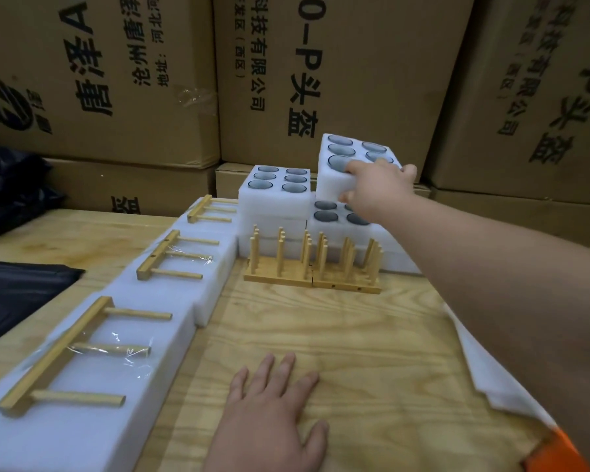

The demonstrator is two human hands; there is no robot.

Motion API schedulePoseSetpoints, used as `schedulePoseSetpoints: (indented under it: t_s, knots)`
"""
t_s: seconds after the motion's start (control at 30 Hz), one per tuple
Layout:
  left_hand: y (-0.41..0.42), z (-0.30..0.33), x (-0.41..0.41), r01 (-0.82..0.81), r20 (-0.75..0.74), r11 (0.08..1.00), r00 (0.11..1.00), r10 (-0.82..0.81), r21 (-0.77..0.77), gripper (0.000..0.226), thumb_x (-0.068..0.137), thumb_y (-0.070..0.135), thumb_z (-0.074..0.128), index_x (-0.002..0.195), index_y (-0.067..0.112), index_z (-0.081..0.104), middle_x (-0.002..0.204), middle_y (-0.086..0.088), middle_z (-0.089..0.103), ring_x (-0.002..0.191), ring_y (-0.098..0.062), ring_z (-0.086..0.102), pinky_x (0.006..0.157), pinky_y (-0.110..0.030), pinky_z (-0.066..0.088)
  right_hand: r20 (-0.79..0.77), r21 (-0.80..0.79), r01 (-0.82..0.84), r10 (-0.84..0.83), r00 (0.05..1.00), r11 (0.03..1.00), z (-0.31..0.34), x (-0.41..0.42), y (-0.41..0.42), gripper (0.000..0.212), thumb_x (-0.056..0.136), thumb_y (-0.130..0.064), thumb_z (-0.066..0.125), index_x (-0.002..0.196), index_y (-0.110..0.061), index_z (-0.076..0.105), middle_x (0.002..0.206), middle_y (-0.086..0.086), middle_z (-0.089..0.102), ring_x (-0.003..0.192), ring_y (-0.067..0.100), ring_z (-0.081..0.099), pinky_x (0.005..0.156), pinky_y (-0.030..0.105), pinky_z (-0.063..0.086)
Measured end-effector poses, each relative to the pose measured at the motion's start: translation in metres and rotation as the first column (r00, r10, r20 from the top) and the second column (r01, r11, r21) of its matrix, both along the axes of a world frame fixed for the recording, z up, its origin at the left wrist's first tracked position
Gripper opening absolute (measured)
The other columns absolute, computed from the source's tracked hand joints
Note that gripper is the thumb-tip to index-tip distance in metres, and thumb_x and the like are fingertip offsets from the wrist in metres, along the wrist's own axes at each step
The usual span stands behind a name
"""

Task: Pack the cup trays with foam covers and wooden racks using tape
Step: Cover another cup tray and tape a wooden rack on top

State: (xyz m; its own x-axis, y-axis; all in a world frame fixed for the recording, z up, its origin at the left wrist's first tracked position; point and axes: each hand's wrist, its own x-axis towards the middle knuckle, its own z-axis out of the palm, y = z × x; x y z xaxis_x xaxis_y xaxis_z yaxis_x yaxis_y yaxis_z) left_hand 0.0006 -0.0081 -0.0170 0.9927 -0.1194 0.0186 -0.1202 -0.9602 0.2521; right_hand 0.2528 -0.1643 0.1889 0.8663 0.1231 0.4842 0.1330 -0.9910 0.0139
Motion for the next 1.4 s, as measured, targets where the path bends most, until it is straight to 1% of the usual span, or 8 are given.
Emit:
schedulePoseSetpoints:
  t_s: [0.37, 0.5, 0.6, 0.77, 0.87, 1.07, 1.23, 1.4]
  knots:
    - [0.000, 0.004, -0.009, 0.003, 0.067, 0.999, 0.998, 0.000, -0.048, 0.076, 0.079, 0.072, 0.021, 0.152, 0.057, 0.011, 0.167, 0.022, 0.000, 0.154, -0.006, -0.005, 0.122, -0.039, -0.007, -0.023, 0.044, -0.172, 0.173, 0.985, 0.984, -0.033, -0.129, -0.015, 0.028, 0.088, -0.053, 0.060, 0.114, -0.042, 0.055, 0.098, 0.000, 0.048, 0.099, 0.025, 0.048, 0.088, 0.042, 0.018]
    - [0.001, 0.008, -0.010, 0.013, 0.059, 0.998, 0.998, -0.009, -0.065, 0.068, 0.087, 0.059, 0.024, 0.153, 0.055, 0.013, 0.168, 0.019, 0.001, 0.154, -0.007, -0.005, 0.123, -0.040, -0.006, -0.051, 0.069, -0.166, 0.170, 0.984, 0.984, -0.055, -0.176, -0.019, 0.037, 0.088, -0.057, 0.060, 0.122, -0.042, 0.053, 0.105, -0.001, 0.049, 0.111, 0.025, 0.049, 0.091, 0.042, 0.018]
    - [0.000, 0.011, -0.012, 0.016, 0.045, 0.998, 0.999, -0.014, -0.060, 0.070, 0.085, 0.057, 0.021, 0.154, 0.053, 0.015, 0.168, 0.018, 0.003, 0.155, -0.007, -0.003, 0.124, -0.041, -0.004, -0.053, 0.071, -0.165, 0.169, 0.984, 0.984, -0.071, -0.207, -0.026, 0.037, 0.089, -0.059, 0.058, 0.121, -0.043, 0.051, 0.103, -0.006, 0.044, 0.112, 0.021, 0.048, 0.086, 0.039, 0.015]
    - [0.000, 0.013, -0.013, 0.008, 0.035, 0.998, 0.999, -0.006, -0.059, 0.073, 0.083, 0.054, 0.019, 0.156, 0.049, 0.019, 0.168, 0.018, 0.005, 0.154, -0.007, -0.001, 0.125, -0.041, -0.001, -0.058, 0.098, -0.159, 0.165, 0.985, 0.982, -0.089, -0.256, -0.034, 0.037, 0.087, -0.059, 0.058, 0.121, -0.044, 0.049, 0.102, -0.008, 0.041, 0.114, 0.018, 0.048, 0.091, 0.039, 0.017]
    - [0.000, 0.013, -0.014, 0.012, 0.033, 0.998, 0.999, -0.010, -0.059, 0.069, 0.087, 0.052, 0.022, 0.156, 0.046, 0.020, 0.168, 0.017, 0.006, 0.155, -0.008, 0.000, 0.125, -0.042, -0.001, -0.060, 0.091, -0.148, 0.153, 0.986, 0.985, -0.097, -0.284, -0.034, 0.034, 0.082, -0.054, 0.065, 0.113, -0.043, 0.056, 0.099, -0.007, 0.045, 0.108, 0.021, 0.053, 0.088, 0.039, 0.020]
    - [0.001, 0.012, -0.016, 0.012, 0.050, 0.998, 0.999, -0.009, -0.066, 0.058, 0.100, 0.052, 0.023, 0.157, 0.045, 0.016, 0.168, 0.018, 0.006, 0.155, -0.010, 0.001, 0.125, -0.042, 0.001, -0.041, 0.123, -0.153, 0.159, 0.986, 0.981, -0.121, -0.321, -0.031, 0.045, 0.053, -0.043, 0.088, 0.090, -0.039, 0.063, 0.086, -0.004, 0.048, 0.079, 0.024, 0.062, 0.079, 0.039, 0.025]
    - [0.001, 0.011, -0.016, 0.021, 0.044, 0.997, 0.999, -0.018, -0.081, 0.055, 0.102, 0.053, 0.022, 0.157, 0.045, 0.017, 0.168, 0.019, 0.006, 0.155, -0.010, 0.001, 0.125, -0.041, 0.000, -0.076, 0.137, -0.152, 0.163, 0.984, 0.979, -0.132, -0.328, -0.028, 0.051, 0.041, -0.042, 0.093, 0.085, -0.039, 0.066, 0.081, -0.004, 0.050, 0.073, 0.022, 0.063, 0.078, 0.038, 0.027]
    - [0.001, 0.012, -0.016, 0.009, 0.048, 0.995, 0.999, -0.004, -0.099, 0.056, 0.103, 0.040, 0.023, 0.159, 0.040, 0.016, 0.168, 0.018, 0.008, 0.155, -0.009, 0.001, 0.125, -0.039, 0.000, -0.104, 0.107, -0.148, 0.159, 0.982, 0.983, -0.142, -0.330, -0.028, 0.052, 0.036, -0.043, 0.094, 0.080, -0.038, 0.068, 0.077, -0.004, 0.050, 0.069, 0.023, 0.062, 0.077, 0.038, 0.026]
